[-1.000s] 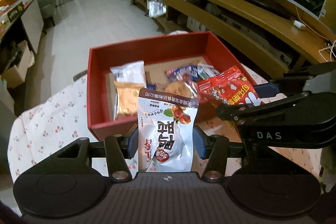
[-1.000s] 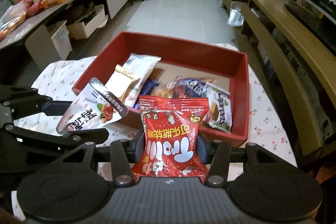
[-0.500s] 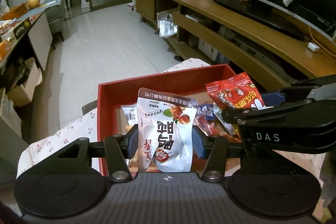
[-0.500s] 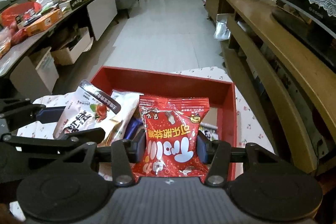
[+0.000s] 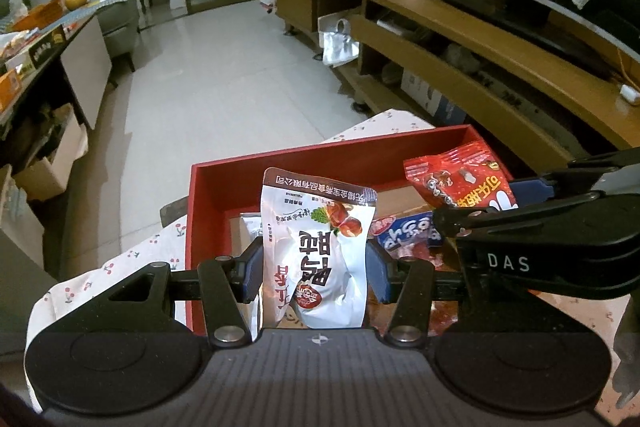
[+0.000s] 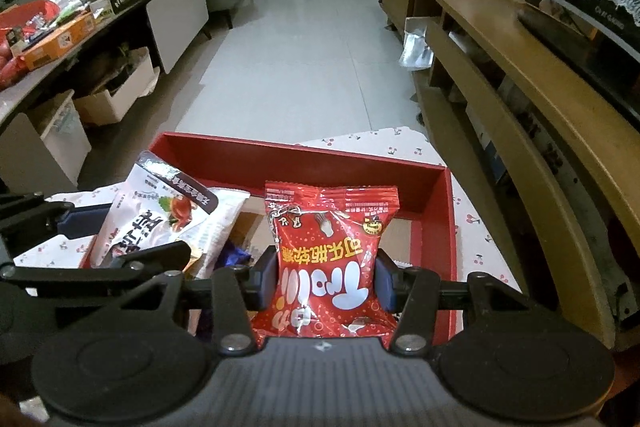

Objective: Organize snacks
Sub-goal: 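Carry both held bags over the red box and lower them inside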

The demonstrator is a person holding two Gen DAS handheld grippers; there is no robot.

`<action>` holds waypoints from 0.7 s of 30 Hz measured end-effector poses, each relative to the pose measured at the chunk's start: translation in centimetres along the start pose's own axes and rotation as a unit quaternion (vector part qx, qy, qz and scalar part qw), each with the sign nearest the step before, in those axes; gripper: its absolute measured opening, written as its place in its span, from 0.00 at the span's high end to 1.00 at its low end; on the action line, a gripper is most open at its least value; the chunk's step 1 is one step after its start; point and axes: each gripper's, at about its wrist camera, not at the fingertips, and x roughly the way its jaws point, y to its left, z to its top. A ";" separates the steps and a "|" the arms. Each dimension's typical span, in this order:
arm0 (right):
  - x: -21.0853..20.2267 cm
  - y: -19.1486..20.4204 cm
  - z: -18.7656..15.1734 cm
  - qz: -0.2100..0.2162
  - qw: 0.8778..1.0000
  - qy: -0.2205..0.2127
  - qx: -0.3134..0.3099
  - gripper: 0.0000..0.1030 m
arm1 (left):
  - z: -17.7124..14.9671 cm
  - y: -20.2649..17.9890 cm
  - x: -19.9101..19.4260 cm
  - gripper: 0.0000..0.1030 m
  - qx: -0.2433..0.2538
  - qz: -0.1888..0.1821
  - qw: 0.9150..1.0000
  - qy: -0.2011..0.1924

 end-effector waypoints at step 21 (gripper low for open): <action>-1.8 -0.5 2.1 -0.010 0.999 -0.012 -0.034 0.30 | 1.5 -0.3 -1.1 0.43 -0.007 -0.011 1.000 -0.021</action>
